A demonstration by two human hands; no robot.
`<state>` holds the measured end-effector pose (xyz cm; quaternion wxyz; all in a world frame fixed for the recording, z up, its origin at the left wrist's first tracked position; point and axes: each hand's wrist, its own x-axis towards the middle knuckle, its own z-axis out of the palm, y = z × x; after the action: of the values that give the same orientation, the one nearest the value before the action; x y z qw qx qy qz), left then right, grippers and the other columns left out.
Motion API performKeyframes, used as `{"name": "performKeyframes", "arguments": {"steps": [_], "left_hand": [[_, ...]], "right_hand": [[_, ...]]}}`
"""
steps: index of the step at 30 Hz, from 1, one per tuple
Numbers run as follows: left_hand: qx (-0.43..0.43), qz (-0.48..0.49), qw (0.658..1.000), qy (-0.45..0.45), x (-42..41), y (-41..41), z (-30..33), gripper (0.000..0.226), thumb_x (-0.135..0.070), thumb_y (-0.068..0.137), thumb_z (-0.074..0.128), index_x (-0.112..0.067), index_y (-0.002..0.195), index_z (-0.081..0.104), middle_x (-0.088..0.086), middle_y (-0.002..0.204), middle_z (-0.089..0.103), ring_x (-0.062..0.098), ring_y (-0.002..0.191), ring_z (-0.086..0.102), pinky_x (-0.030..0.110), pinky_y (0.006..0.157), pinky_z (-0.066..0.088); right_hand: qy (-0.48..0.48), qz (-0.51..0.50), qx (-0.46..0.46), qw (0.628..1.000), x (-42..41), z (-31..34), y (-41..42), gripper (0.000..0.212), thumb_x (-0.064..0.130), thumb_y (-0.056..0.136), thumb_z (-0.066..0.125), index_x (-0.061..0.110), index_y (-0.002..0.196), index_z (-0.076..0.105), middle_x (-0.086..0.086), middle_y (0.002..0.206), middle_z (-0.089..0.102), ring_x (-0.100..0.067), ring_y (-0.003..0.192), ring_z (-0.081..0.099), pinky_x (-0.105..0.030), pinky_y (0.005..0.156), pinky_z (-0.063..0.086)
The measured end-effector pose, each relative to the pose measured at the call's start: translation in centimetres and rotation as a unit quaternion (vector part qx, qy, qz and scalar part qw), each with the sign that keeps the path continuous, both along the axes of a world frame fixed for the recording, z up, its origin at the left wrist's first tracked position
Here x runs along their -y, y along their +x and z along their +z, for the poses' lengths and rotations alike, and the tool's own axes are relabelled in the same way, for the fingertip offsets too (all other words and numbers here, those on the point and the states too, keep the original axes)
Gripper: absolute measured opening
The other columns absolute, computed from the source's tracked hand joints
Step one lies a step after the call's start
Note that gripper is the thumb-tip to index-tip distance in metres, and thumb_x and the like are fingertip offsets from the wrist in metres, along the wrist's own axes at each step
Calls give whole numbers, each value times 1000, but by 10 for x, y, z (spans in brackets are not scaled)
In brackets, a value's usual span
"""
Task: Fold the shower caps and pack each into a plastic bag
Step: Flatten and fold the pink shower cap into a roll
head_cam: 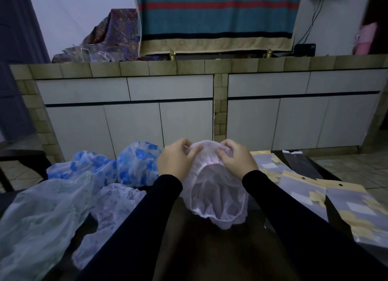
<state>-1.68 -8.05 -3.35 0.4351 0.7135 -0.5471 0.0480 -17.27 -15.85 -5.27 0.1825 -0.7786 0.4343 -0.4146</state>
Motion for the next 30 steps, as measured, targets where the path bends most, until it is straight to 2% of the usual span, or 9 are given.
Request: {"name": "performKeyframes", "arguments": {"steps": [4,7,11,15,17,20,24,27,30], "left_hand": [[-187,-59,977,80,-5,-9,-11,44,-52,85,61,-18,113,55,-4,97,57,9,79,52,19,57,34],[-307,-95,942,92,-2,-10,-29,35,-36,82,69,-7,99,61,2,87,61,14,75,58,22,58,43],[-243,-13,967,81,1,-10,-39,26,-33,85,65,-13,79,50,-2,71,52,19,75,52,29,66,40],[-76,80,991,79,-5,-15,-34,38,-44,85,65,-18,108,50,-3,94,54,15,84,48,29,71,35],[-36,64,996,59,-1,-19,-39,45,-44,83,68,-18,116,51,-2,105,58,16,93,53,28,73,35],[16,17,999,31,7,-18,-52,47,-42,80,70,-18,117,54,2,108,56,21,102,52,31,81,40],[-26,-94,995,-21,14,-18,-59,33,-25,88,61,-20,121,57,-2,112,57,15,107,50,20,90,34],[-140,-117,983,-32,11,-16,-57,34,-24,87,62,-22,121,57,-6,115,58,6,106,52,14,85,39],[-304,-64,947,88,8,-8,-54,45,-29,82,68,-20,124,53,-2,117,59,13,102,56,20,78,43]], "right_hand": [[121,-69,154,978,1,0,-6,15,23,97,50,12,89,55,-1,80,56,-18,75,51,-27,60,37],[209,-84,148,963,10,-10,-14,21,23,96,46,12,87,61,-4,85,60,-23,85,55,-29,72,40],[181,-149,48,971,9,-23,-23,27,16,92,45,7,70,57,-6,67,50,-24,68,47,-30,58,36],[161,-178,-66,969,2,-25,-20,7,21,87,54,18,93,51,-2,88,53,-24,84,54,-34,76,48],[138,-161,-169,963,-2,-27,-16,48,28,78,64,25,122,46,-6,117,49,-27,109,50,-40,93,44],[12,-82,-175,981,-6,-24,-5,80,26,76,64,31,146,26,-3,143,32,-24,133,30,-44,105,28],[-34,53,-197,978,2,-24,9,57,32,90,56,33,143,37,5,146,37,-15,138,24,-51,112,14],[-67,23,-199,977,10,-28,10,34,32,90,55,28,124,53,1,123,53,-21,120,43,-46,105,25],[-49,-59,-113,991,14,-32,3,24,20,89,53,20,113,54,-1,113,61,-27,103,55,-37,90,40]]}}
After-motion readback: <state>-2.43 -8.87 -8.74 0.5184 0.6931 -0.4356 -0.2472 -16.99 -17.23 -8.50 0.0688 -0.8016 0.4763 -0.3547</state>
